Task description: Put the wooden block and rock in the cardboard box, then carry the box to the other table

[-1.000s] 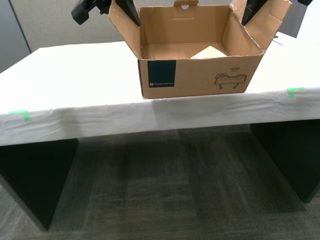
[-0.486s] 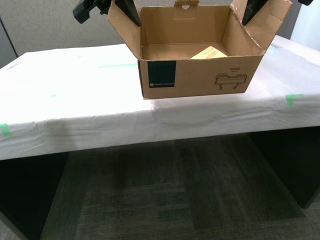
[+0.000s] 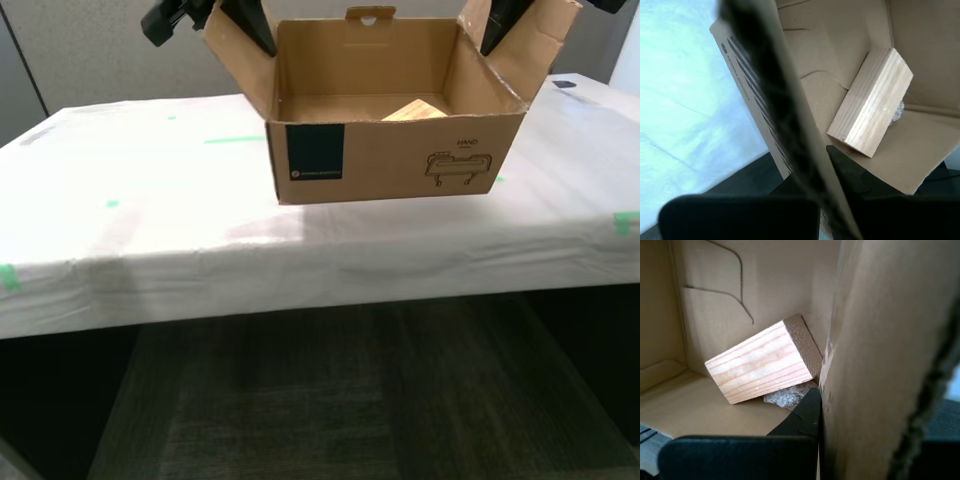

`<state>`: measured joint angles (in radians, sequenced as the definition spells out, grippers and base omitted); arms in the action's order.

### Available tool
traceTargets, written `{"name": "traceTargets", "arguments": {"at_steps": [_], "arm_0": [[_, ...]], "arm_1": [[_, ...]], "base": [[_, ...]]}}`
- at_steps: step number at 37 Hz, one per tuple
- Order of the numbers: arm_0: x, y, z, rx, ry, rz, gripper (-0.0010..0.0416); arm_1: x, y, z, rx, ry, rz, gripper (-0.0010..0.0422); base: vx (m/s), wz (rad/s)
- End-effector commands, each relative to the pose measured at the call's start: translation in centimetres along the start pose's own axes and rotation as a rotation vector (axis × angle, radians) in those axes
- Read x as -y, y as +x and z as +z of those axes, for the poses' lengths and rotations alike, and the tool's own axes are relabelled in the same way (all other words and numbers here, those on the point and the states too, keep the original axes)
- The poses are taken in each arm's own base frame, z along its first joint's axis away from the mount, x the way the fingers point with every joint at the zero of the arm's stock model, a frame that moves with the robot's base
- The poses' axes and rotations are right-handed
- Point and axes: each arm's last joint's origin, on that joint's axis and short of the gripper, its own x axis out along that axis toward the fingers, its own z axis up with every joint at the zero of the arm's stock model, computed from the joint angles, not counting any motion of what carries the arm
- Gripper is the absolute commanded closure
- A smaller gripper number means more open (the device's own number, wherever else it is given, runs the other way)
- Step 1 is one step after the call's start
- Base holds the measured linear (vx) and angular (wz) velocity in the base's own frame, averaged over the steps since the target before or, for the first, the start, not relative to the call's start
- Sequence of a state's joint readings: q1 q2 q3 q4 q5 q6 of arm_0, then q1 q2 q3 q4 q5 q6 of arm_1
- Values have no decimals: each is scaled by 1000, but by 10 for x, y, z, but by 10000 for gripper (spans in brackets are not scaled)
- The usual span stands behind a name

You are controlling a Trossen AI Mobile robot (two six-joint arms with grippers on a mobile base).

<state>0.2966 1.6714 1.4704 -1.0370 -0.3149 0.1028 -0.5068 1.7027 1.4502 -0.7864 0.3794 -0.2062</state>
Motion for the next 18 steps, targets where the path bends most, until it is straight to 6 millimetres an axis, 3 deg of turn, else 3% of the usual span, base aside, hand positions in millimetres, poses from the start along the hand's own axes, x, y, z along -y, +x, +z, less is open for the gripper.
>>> {"name": "traceTargets", "arguments": {"at_steps": [1, 8, 18], "arm_0": [[-13, 3, -1, -9, -32, 21, 407], [-28, 8, -3, -8, -53, 37, 407], [-29, 8, -1, 9, -80, 41, 406]], "arm_1": [[2, -7, -2, 24, 9, -11, 413], [1, -20, -16, 57, -10, 0, 413], [-5, -26, -25, 98, -63, 53, 413]], "base": [[126, 43], [129, 42], [129, 45]]}}
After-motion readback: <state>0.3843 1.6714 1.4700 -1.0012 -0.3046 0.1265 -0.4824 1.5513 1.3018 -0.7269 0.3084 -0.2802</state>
